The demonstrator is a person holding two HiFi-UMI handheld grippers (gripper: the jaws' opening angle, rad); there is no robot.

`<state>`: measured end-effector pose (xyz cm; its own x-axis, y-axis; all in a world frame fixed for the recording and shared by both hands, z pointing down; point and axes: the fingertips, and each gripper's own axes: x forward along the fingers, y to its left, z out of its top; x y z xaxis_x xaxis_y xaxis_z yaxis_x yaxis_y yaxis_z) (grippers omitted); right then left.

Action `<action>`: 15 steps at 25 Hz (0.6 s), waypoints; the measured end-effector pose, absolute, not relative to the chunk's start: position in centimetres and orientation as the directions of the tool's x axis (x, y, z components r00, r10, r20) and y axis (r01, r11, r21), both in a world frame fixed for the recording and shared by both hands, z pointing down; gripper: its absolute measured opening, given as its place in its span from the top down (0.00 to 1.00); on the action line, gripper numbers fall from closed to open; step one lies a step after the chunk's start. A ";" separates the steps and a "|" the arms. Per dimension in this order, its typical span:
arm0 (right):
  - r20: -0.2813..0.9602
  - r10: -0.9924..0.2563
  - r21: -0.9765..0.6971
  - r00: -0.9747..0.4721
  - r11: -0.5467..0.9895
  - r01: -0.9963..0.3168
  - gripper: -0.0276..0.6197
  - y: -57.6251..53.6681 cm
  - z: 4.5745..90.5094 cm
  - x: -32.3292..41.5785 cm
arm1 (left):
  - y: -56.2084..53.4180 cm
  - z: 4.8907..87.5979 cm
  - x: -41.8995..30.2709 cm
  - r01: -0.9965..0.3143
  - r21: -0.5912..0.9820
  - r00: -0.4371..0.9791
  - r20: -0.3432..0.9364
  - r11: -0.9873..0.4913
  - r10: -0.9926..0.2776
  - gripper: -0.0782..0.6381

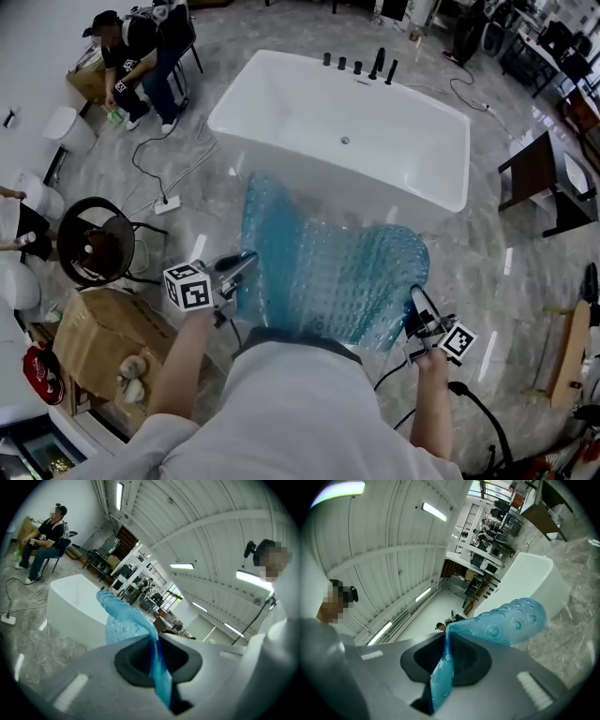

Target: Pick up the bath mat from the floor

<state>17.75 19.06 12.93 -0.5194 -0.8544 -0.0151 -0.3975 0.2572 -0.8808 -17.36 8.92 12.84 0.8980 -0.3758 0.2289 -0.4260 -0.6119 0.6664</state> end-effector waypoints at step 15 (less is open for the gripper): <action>-0.091 -0.905 -0.883 -0.416 0.266 -0.386 0.89 18.3 11.8 13.8 | 7.8 11.6 -21.8 -0.385 0.671 0.917 0.204 -0.633 -0.343 0.86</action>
<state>13.80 18.29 11.80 -0.4162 -0.9048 -0.0907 -0.3861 0.2661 -0.8833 -21.82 7.76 11.60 0.9172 -0.3425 0.2036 -0.3855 -0.6329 0.6715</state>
